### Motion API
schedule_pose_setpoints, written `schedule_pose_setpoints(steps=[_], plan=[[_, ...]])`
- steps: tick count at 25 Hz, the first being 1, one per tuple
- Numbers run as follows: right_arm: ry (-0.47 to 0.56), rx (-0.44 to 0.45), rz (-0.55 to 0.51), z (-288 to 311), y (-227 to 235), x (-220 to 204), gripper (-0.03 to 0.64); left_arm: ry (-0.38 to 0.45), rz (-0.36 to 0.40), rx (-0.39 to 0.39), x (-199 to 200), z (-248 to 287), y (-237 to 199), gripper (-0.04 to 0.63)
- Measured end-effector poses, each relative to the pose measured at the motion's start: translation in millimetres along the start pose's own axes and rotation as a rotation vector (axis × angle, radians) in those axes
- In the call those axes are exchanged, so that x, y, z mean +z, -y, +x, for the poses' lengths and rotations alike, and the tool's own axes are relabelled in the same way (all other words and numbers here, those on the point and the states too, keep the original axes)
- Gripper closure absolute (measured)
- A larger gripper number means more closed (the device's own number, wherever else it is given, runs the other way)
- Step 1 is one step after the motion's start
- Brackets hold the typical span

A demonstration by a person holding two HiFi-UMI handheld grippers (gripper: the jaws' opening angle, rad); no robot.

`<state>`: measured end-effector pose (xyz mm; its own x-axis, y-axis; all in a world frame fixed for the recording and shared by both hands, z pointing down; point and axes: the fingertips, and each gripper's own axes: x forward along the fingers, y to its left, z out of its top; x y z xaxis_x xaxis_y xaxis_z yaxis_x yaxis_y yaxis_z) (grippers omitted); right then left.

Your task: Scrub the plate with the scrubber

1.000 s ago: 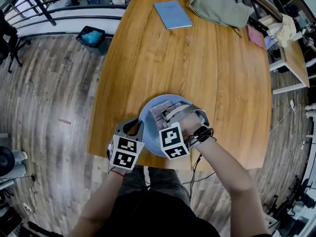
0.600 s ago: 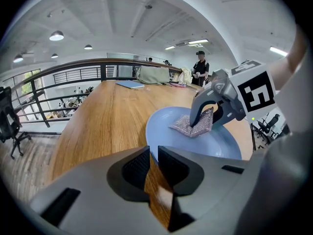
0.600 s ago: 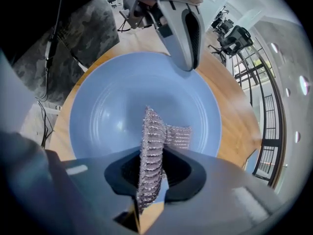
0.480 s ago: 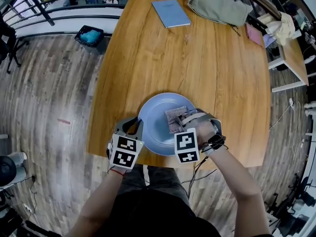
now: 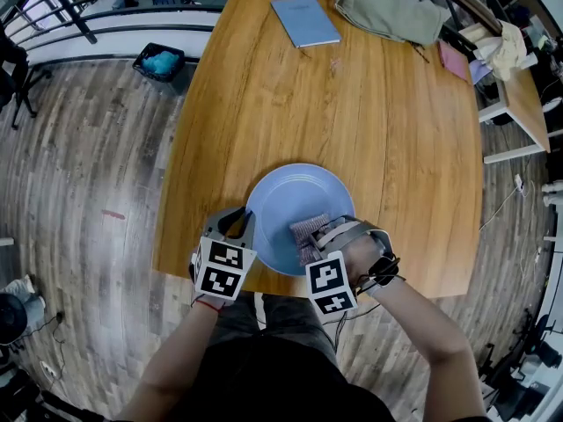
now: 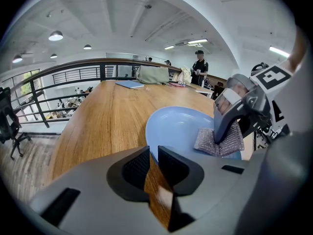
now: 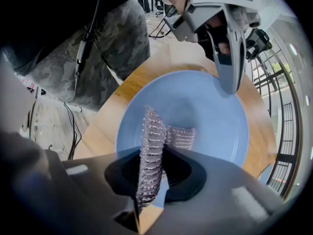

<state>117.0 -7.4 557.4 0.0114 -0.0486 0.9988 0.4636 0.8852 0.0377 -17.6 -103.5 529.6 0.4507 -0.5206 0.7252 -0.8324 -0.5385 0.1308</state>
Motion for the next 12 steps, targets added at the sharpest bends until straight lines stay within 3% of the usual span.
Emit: schedule_pose_setpoints(steps=[12], plan=[[0.109, -0.057, -0.139, 1.2, 31.4, 45.9, 0.531, 0.005, -0.008, 0.001, 0.0, 0.2, 0.0, 0.546]])
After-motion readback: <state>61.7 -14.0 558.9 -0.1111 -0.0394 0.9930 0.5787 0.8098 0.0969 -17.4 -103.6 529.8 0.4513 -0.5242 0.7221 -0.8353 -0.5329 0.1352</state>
